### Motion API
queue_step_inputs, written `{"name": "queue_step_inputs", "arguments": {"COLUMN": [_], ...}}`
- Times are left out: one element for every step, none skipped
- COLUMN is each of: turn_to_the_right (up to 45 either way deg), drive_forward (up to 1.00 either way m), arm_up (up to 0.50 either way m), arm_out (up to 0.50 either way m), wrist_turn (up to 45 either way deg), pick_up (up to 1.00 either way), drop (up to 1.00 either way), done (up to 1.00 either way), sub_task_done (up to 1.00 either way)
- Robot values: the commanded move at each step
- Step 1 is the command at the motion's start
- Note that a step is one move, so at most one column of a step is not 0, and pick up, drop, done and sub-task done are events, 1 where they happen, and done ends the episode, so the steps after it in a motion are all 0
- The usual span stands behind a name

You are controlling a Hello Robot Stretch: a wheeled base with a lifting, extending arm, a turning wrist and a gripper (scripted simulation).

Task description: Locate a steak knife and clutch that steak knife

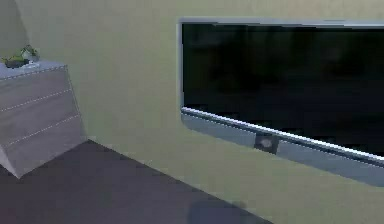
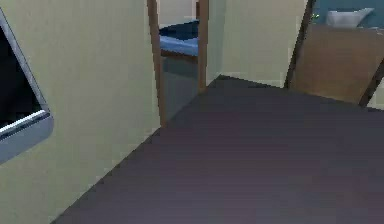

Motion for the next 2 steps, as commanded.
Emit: {"name": "queue_step_inputs", "arguments": {"turn_to_the_right": [45.0, 45.0], "drive_forward": [0.00, 0.00], "arm_up": [0.00, 0.00], "arm_out": [0.00, 0.00], "wrist_turn": [0.0, 0.0], "pick_up": [0.00, 0.00], "drop": [0.00, 0.00], "done": [0.00, 0.00], "sub_task_done": [0.00, 0.00]}}
